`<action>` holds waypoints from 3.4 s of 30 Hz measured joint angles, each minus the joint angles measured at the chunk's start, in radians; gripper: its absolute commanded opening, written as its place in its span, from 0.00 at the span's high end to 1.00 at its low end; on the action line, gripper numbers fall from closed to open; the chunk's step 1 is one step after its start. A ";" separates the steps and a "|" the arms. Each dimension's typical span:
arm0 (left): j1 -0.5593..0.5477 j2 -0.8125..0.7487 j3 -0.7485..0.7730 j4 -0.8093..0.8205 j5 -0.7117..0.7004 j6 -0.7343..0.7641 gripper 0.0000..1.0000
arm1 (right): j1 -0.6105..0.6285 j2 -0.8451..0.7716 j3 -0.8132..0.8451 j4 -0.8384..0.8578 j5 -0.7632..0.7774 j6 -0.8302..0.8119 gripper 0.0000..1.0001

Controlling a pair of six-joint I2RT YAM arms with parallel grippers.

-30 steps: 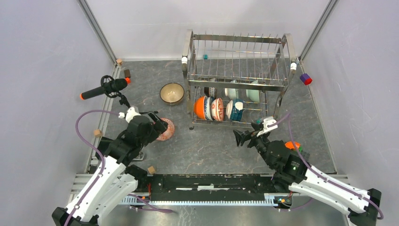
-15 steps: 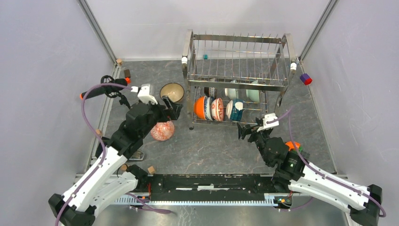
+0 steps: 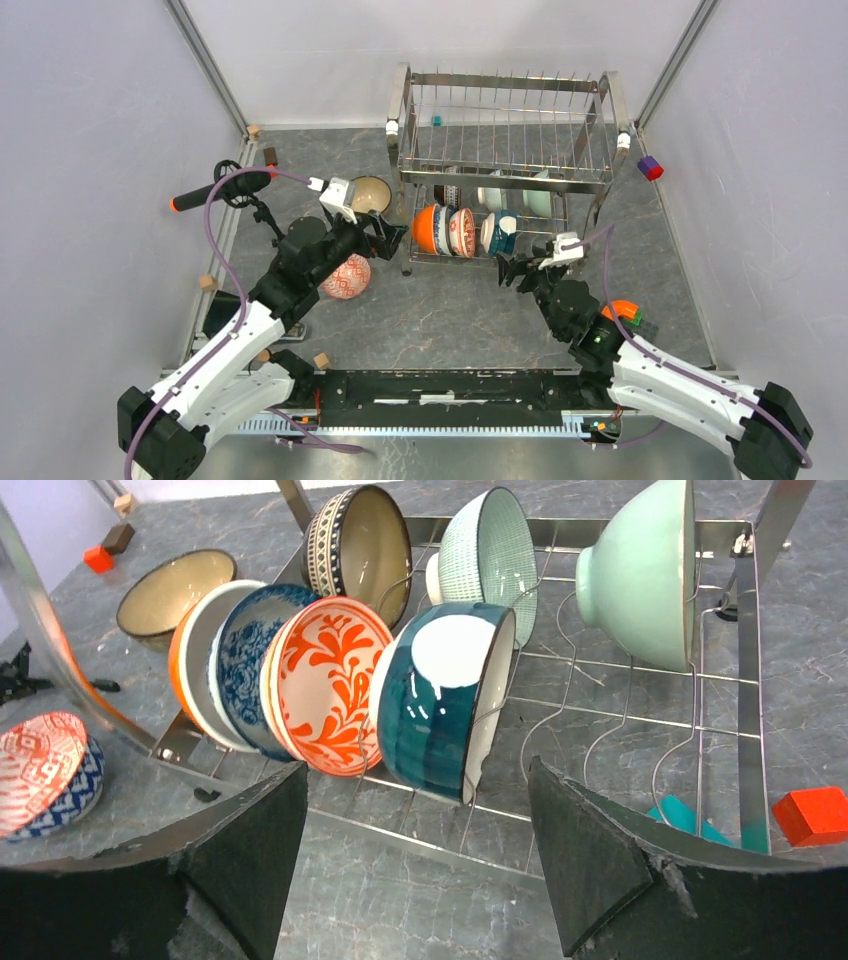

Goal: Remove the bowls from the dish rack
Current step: Pick up the bowl from the dish rack.

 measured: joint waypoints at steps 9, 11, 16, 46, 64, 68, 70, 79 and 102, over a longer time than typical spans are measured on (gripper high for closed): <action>0.000 0.058 -0.003 -0.001 -0.024 0.000 0.06 | -0.191 0.058 -0.049 0.138 -0.158 0.103 0.20; 0.000 0.082 -0.002 -0.006 -0.024 0.000 0.07 | -0.227 0.070 -0.064 0.163 -0.195 0.123 0.21; 0.000 0.105 -0.002 -0.022 -0.024 0.000 0.10 | -0.302 0.101 -0.108 0.253 -0.277 0.172 0.24; 0.000 0.235 0.014 -0.049 -0.039 -0.001 0.19 | -0.439 0.457 -0.132 0.655 -0.696 0.300 0.50; 0.000 0.251 0.019 -0.060 -0.043 -0.001 0.22 | -0.443 0.623 -0.100 0.783 -0.750 0.351 0.59; 0.000 0.251 0.019 -0.060 -0.043 -0.001 0.22 | -0.443 0.668 -0.100 0.830 -0.755 0.368 0.66; 0.000 0.251 0.019 -0.061 -0.043 -0.001 0.22 | -0.443 0.691 -0.100 0.864 -0.757 0.378 0.68; 0.000 0.251 0.019 -0.067 -0.043 -0.001 0.23 | -0.444 0.776 -0.107 1.023 -0.790 0.412 0.89; 0.000 0.251 0.023 -0.081 -0.043 -0.001 0.24 | -0.468 0.837 -0.133 1.174 -0.875 0.483 1.00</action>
